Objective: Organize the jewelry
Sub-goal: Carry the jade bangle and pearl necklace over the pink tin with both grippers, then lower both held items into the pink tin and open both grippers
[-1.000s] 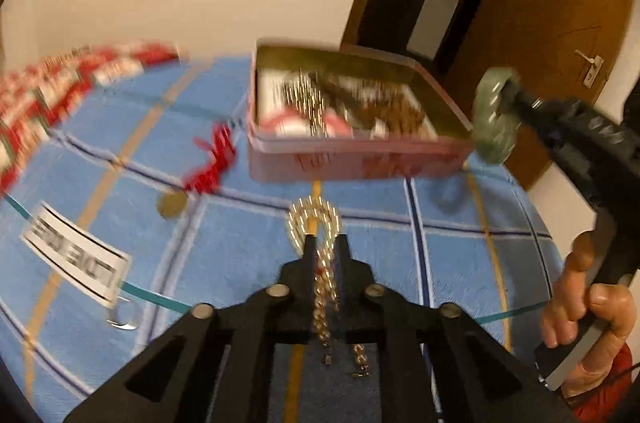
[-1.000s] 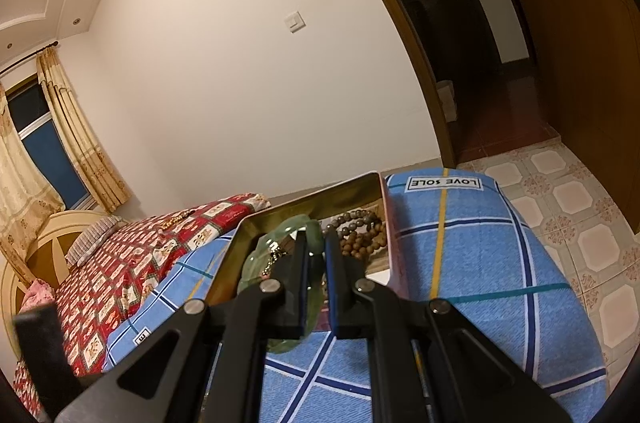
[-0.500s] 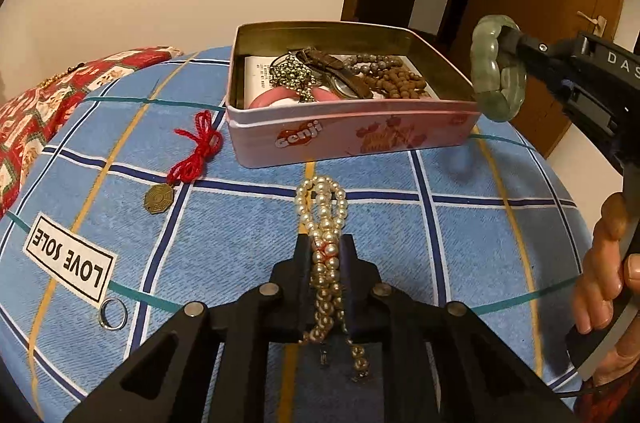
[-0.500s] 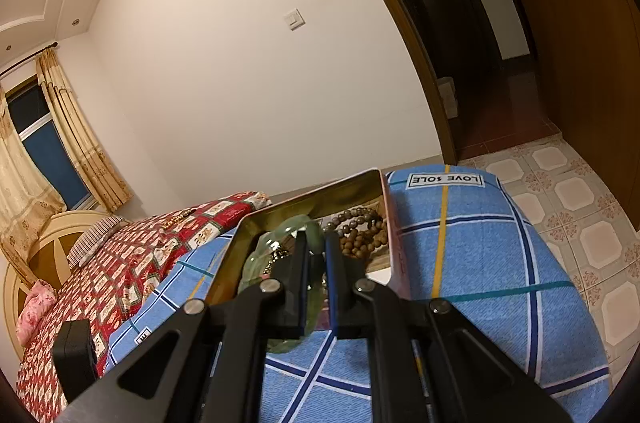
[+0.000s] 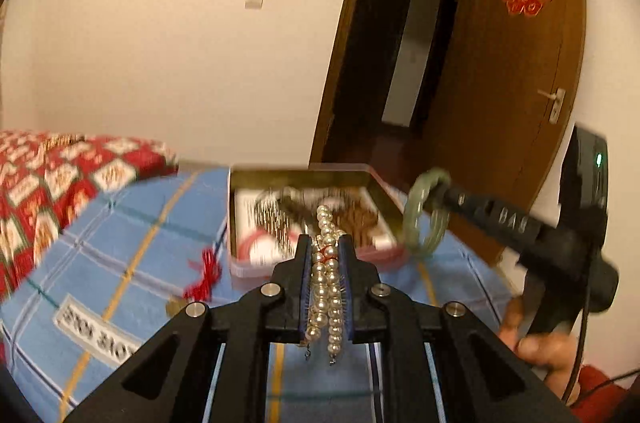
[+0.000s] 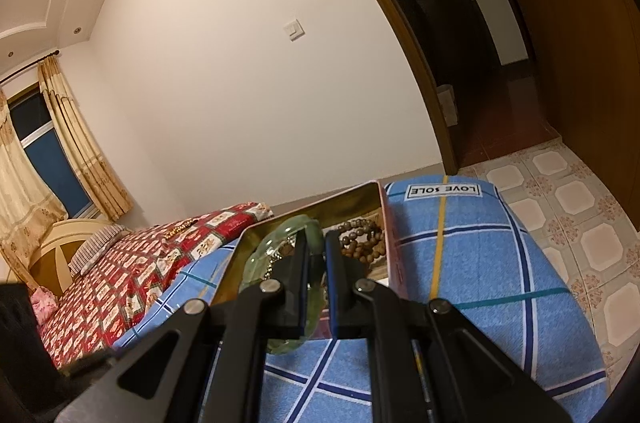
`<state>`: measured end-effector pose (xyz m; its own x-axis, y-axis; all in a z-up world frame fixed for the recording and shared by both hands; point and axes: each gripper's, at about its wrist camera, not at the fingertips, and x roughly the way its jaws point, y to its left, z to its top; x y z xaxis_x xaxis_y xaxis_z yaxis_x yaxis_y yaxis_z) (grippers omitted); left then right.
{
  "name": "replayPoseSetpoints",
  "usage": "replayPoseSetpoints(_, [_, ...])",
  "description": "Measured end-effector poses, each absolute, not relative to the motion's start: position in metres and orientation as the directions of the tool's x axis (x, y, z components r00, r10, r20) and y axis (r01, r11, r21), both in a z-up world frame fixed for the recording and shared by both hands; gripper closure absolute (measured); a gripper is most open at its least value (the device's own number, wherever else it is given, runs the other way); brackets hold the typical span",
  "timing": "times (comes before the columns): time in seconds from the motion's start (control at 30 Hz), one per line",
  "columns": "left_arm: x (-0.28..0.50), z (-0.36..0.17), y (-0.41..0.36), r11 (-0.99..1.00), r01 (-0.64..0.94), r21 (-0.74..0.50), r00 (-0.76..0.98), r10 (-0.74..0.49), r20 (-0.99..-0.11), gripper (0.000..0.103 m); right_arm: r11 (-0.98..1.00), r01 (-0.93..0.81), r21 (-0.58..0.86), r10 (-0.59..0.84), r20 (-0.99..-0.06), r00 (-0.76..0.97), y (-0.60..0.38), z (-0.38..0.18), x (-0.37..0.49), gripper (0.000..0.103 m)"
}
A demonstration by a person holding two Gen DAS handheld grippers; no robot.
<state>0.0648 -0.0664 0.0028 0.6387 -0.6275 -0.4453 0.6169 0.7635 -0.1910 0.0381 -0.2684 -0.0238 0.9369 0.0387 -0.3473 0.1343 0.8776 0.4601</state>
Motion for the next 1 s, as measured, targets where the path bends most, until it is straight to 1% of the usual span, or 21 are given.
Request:
replayPoseSetpoints(0.13, [0.088,0.015,-0.081,0.768,0.615,-0.178,0.657,-0.624,-0.422,0.091,0.880,0.126,0.459,0.043,-0.341,0.939,-0.273,-0.017,0.048,0.092])
replayPoseSetpoints(0.2, [0.102,0.017,-0.086,0.765,0.613,-0.200,0.655,-0.633,-0.413,0.091,0.886,0.120,0.448,0.040,-0.331,0.943,-0.277,-0.010,0.057,0.092])
replayPoseSetpoints(0.33, [0.133,0.008,-0.102,0.779,0.590,-0.212,0.661,-0.617,-0.426,0.091,0.890,0.111,0.442,0.055,-0.346,0.937,-0.283,-0.005,0.085,0.092])
replayPoseSetpoints(0.57, [0.166,-0.024,-0.122,0.800,0.563,-0.207,0.648,-0.583,-0.491,0.091,0.890,0.139,0.435,0.080,-0.448,0.891,-0.280,-0.033,0.120,0.092])
replayPoseSetpoints(0.77, [0.175,-0.040,-0.130,0.819,0.542,-0.186,0.651,-0.549,-0.524,0.091,0.902,0.145,0.406,0.082,-0.492,0.866,-0.279,-0.043,0.135,0.091])
replayPoseSetpoints(0.9, [0.180,-0.045,-0.129,0.840,0.513,-0.176,0.667,-0.520,-0.534,0.090,0.908,0.156,0.388,0.073,-0.514,0.854,-0.278,-0.046,0.137,0.087])
replayPoseSetpoints(0.93, [0.181,-0.046,-0.129,0.846,0.505,-0.172,0.669,-0.510,-0.541,0.086,0.911,0.165,0.377,0.059,-0.515,0.855,-0.279,-0.045,0.136,0.085])
replayPoseSetpoints(0.97, [0.182,-0.047,-0.129,0.850,0.498,-0.172,0.668,-0.503,-0.549,0.071,0.913,0.172,0.370,0.048,-0.516,0.855,-0.280,-0.045,0.135,0.084])
replayPoseSetpoints(1.0, [0.183,-0.047,-0.128,0.853,0.490,-0.177,0.667,-0.498,-0.555,0.059,0.914,0.178,0.364,0.039,-0.516,0.856,-0.281,-0.045,0.134,0.081])
